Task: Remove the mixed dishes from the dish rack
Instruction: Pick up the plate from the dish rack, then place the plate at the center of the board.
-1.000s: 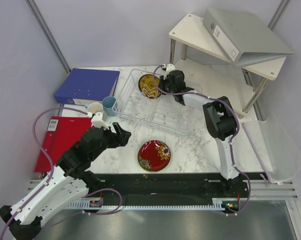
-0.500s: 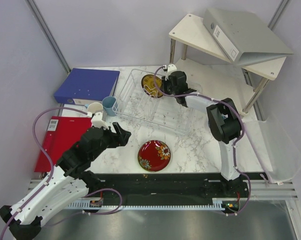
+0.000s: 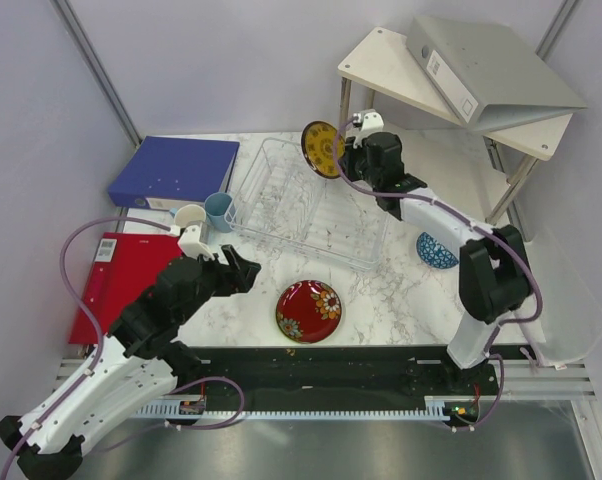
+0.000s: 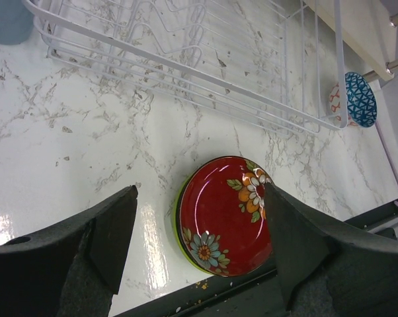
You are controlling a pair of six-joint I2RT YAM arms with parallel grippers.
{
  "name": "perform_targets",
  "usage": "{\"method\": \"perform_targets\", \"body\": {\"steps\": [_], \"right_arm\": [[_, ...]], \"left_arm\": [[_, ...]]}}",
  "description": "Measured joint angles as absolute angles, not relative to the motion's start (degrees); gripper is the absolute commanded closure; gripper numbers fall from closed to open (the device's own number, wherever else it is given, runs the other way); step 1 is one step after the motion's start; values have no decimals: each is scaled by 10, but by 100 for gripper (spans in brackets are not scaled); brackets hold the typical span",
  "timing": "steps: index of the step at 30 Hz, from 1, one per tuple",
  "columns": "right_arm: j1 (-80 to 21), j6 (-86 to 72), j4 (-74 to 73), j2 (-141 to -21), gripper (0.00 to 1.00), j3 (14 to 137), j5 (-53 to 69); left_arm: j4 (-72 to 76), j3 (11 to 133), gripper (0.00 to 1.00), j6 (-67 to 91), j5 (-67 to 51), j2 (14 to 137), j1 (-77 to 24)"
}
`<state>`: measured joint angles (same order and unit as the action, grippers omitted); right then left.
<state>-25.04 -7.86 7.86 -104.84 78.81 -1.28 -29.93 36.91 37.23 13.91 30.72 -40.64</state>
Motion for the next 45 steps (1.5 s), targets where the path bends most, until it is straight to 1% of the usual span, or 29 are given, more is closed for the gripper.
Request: {"method": "perform_targets", "body": {"steps": [5,7,12,17,20,21,23,25,31,34,39,45], "right_arm": [[-253,-163,45,-920,100,728,3],[-253,-204,12,-877,100,723,22],[-253,-304,-82,-792,100,723,137],[-256,-368,-161,-691,100,672,260],[-265,-383,-209,-634,100,631,307],[-269,-384,-225,-619,100,619,317],[-281,-384,-254,-594,100,593,328],[-294,-384,-267,-576,100,559,332],[-349,-392,-288,-565,100,460,325],[-368,-395,-286,-567,100,437,322],[-387,-408,-234,-590,100,390,322],[-388,-424,-162,-655,100,326,323]], "left_arm": [[-299,369,16,372,139,303,-406],[-299,369,16,372,139,302,-406],[-300,369,16,373,140,290,-406],[-301,369,16,373,144,279,-406],[-301,369,12,377,147,277,-406],[-301,369,7,379,147,277,-406],[-301,369,2,382,147,277,-406],[-301,369,1,385,147,280,-406],[-303,369,1,394,148,296,-406],[-304,369,1,395,150,297,-406],[-304,369,1,396,151,298,-406],[-306,369,1,396,152,305,-406]]}}
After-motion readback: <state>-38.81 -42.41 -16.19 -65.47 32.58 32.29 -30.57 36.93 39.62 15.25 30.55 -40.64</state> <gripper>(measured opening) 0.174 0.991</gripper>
